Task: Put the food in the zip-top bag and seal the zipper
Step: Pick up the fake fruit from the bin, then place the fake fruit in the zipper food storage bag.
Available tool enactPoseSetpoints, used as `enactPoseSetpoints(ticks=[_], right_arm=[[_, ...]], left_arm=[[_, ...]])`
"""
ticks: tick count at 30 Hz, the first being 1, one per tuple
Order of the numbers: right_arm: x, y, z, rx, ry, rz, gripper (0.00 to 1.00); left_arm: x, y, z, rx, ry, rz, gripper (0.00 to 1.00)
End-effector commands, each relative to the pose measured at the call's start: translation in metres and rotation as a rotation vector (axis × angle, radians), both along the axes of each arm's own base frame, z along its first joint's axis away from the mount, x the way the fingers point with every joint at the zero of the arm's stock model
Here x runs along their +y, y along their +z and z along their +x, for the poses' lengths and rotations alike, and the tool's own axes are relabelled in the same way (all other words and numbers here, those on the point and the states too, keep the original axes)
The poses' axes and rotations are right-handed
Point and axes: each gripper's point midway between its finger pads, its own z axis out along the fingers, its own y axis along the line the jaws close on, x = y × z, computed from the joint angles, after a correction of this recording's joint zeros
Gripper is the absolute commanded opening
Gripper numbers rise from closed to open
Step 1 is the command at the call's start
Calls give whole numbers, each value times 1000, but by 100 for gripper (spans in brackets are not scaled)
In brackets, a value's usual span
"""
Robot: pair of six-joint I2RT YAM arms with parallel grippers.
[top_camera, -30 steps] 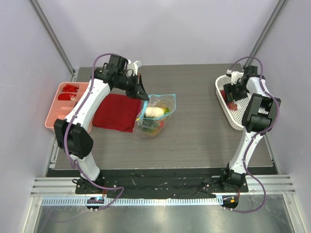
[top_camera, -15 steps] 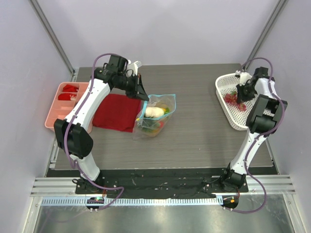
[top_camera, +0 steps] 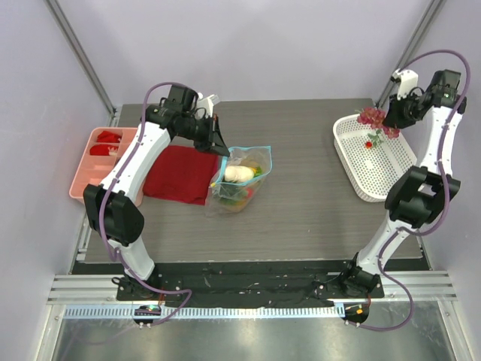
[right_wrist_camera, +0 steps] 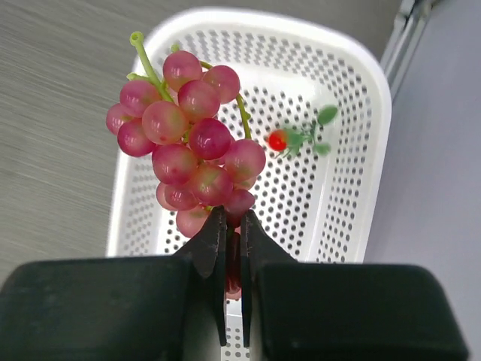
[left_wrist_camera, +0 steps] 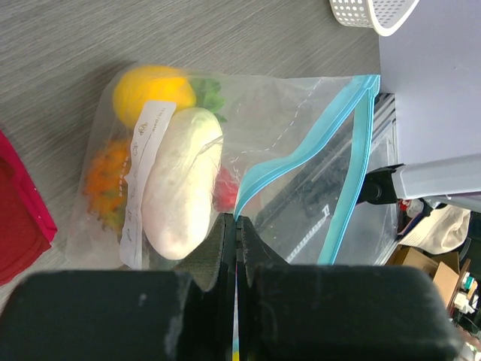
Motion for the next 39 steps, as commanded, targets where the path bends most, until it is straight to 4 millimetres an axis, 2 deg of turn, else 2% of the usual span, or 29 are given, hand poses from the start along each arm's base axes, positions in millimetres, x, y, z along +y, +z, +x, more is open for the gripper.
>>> enactPoseSetpoints(ticks=[1, 3, 4, 6, 7, 8, 9, 10, 11, 12, 13, 14, 15, 16, 17, 18, 20, 21, 23, 24, 27, 28, 29, 30, 31, 35, 36, 39], right_arm=[[56, 94, -18, -188, 167, 69, 1], [80, 115, -25, -242, 243, 96, 1], [102, 131, -32, -277, 296, 84, 1], [128, 142, -39, -310, 373, 67, 1], [153, 155, -48, -343, 436, 59, 1], [166, 162, -53, -365, 472, 56, 1], [178, 161, -58, -367, 497, 61, 1], [192, 174, -65, -410, 535, 44, 1], [215, 178, -72, -426, 594, 48, 1], [229, 175, -77, -427, 631, 55, 1], [240, 182, -79, -466, 664, 45, 1], [259, 190, -91, -499, 714, 41, 1], [278, 185, -98, -501, 768, 45, 1], [286, 188, -98, -534, 788, 16, 1], [297, 194, -107, -571, 831, -8, 1], [317, 185, -114, -568, 889, -12, 1], [333, 183, -117, -602, 939, -72, 1], [353, 177, -124, -603, 995, -74, 1], [365, 171, -125, -616, 1036, -131, 1], [381, 164, -133, -612, 1091, -138, 1], [396, 144, -136, -642, 1165, -270, 1], [410, 139, -145, -657, 1216, -293, 1], [415, 134, -147, -667, 1237, -321, 1], [416, 127, -143, -675, 1241, -385, 1], [429, 121, -149, -678, 1277, -399, 1], [448, 100, -147, -649, 1295, -504, 1], [447, 99, -140, -645, 1258, -551, 1], [459, 87, -139, -606, 1242, -553, 1]], left_arm=[[3, 9, 2, -46, -2, 0, 2], [3, 9, 3, -44, -3, -2, 2], [3, 9, 3, -44, -3, -2, 2], [3, 9, 3, -40, -2, -3, 1], [2, 8, 3, -41, -3, -3, 1], [3, 9, 3, -43, -2, -1, 1], [3, 9, 3, -43, -1, -2, 1], [3, 9, 3, -46, -2, -2, 1], [3, 10, 3, -49, -2, 0, 1], [3, 9, 3, -48, -1, 1, 2], [3, 8, 3, -46, -3, 1, 1], [3, 8, 4, -45, -4, 2, 1], [3, 7, 4, -43, -3, 2, 1], [3, 8, 3, -44, -4, 3, 1], [3, 8, 3, -42, -2, 3, 1], [3, 8, 4, -42, -4, 1, 1], [3, 7, 4, -40, -3, 1, 2], [3, 7, 4, -40, -2, 0, 1], [2, 6, 4, -36, -3, 4, 2], [3, 7, 4, -39, -2, 5, 1], [3, 9, 5, -42, -1, 5, 1], [3, 9, 5, -41, 0, 5, 1], [3, 8, 5, -39, 0, 5, 2], [3, 8, 5, -35, 5, 7, 2], [2, 9, 4, -36, 1, 3, 2], [2, 9, 4, -33, 3, 2, 2], [3, 9, 5, -32, 5, 2, 1], [2, 8, 5, -32, 4, 3, 1]])
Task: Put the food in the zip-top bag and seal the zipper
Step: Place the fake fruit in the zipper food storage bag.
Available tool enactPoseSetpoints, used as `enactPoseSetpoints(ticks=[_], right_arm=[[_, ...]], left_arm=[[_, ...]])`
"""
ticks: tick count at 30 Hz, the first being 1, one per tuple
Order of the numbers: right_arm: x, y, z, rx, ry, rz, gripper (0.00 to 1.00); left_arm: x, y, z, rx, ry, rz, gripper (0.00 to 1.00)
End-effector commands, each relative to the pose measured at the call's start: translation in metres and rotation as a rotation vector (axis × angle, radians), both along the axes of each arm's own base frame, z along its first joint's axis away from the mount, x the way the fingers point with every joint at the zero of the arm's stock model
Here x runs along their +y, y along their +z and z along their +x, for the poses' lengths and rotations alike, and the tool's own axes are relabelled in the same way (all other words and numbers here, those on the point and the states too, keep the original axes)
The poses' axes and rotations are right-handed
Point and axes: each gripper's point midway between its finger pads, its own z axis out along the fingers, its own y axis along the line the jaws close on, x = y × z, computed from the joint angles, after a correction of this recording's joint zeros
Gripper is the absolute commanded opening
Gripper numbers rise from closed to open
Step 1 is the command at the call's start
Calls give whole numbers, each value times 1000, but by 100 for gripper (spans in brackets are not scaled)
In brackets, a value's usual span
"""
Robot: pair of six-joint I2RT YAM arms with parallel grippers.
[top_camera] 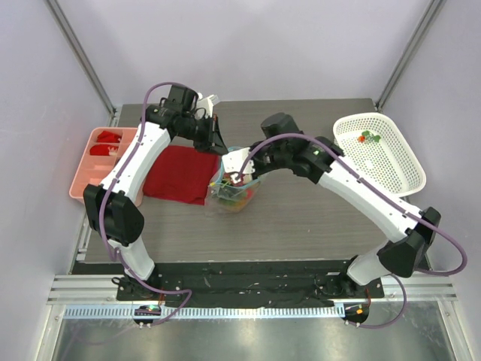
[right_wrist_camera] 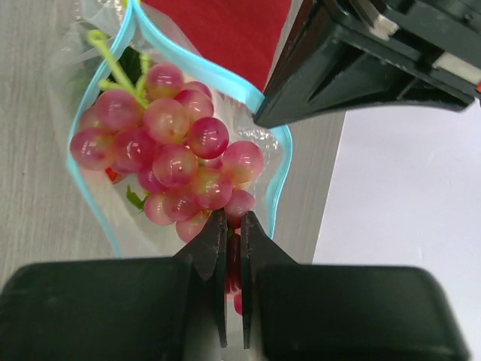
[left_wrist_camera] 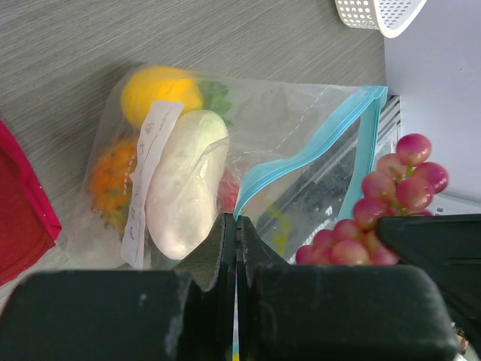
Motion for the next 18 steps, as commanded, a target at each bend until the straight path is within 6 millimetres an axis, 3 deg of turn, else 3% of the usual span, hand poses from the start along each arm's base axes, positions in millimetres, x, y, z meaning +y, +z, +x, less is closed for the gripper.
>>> enactPoseSetpoints(ticks=[1, 5, 11, 14, 15, 16, 18], right_arm=[[8, 10, 23, -91, -107, -6, 1], [14, 1, 17, -9, -103, -10, 1], [1, -43, 13, 55, -130, -115, 1], [-3, -44, 11, 69, -145, -118, 4], [-2, -40, 10, 81, -153, -97, 10], [-1, -34, 9, 81, -154, -79, 32], [2, -21, 4, 94, -152, -33, 63]], left_arm=[[1, 10, 4, -30, -3, -10, 2], [1, 11, 4, -30, -2, -11, 2], [1, 12, 3, -30, -8, -12, 1], [1, 11, 2, -31, -13, -6, 1], [2, 10, 2, -31, -16, -4, 1], [2, 10, 2, -32, -15, -3, 2], [2, 10, 2, -29, -18, -4, 2]])
